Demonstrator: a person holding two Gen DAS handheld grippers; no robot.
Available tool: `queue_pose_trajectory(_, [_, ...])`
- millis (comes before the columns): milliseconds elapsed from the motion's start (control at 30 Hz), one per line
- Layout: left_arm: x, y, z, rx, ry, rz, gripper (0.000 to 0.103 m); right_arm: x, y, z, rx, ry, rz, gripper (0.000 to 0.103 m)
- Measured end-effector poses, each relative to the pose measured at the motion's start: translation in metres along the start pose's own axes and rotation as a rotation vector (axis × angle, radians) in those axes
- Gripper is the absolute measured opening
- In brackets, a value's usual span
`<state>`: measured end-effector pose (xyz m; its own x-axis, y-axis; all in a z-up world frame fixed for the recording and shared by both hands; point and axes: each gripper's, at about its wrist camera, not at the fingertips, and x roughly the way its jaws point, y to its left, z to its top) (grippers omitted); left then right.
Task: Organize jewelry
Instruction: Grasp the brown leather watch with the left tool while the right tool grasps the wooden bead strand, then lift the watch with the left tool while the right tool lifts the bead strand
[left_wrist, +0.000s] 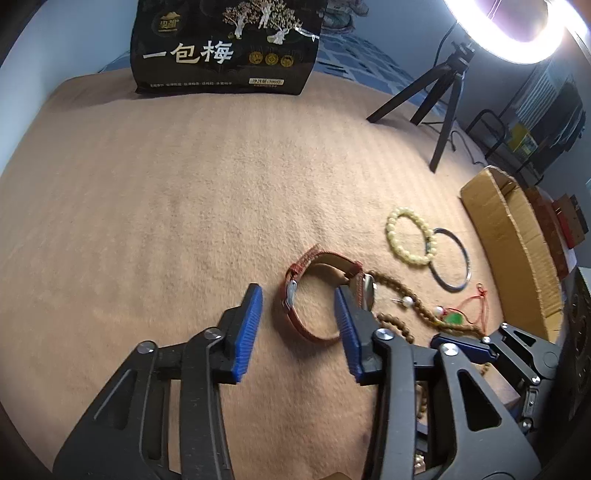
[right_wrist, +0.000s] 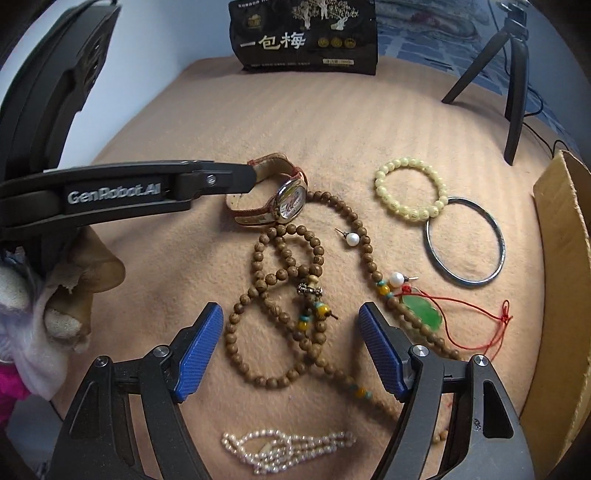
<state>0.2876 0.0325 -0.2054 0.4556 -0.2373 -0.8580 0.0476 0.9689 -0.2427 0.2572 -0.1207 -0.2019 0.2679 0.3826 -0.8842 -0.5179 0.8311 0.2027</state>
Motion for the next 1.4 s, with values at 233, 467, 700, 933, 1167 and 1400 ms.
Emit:
queue_pose_trajectory(233, [0.020, 0.003, -0.001, -0.009, 0.030, -0.003, 0.023, 0.012, 0.007, 0.009, -0.040, 0.012, -0.035, 0.076])
queue_pose_trajectory(467, [0.022, 0.007, -0.001, -0.016, 0.021, -0.004, 0.011, 0.017, 0.013, 0.014, -0.088, 0.033, -0.098, 0.055])
queue_pose_trajectory(700, [0.018, 0.009, -0.003, -0.019, 0.013, -0.001, 0.007, 0.006, 0.000, 0.013, -0.026, 0.043, -0.045, 0.015])
queue_pose_trajectory(933, [0.003, 0.006, -0.009, -0.007, -0.002, 0.009, 0.007, -0.010, -0.006, 0.012, 0.016, 0.012, 0.005, 0.010])
queue_pose_trajectory(1167, [-0.031, 0.005, -0.016, 0.003, -0.050, 0.014, 0.007, -0.045, -0.002, 0.009, 0.017, -0.045, -0.004, 0.010])
queue_pose_trajectory(1400, [-0.070, -0.005, -0.021, 0.023, -0.090, -0.015, 0.007, -0.098, -0.003, 0.013, 0.019, -0.123, -0.018, 0.010])
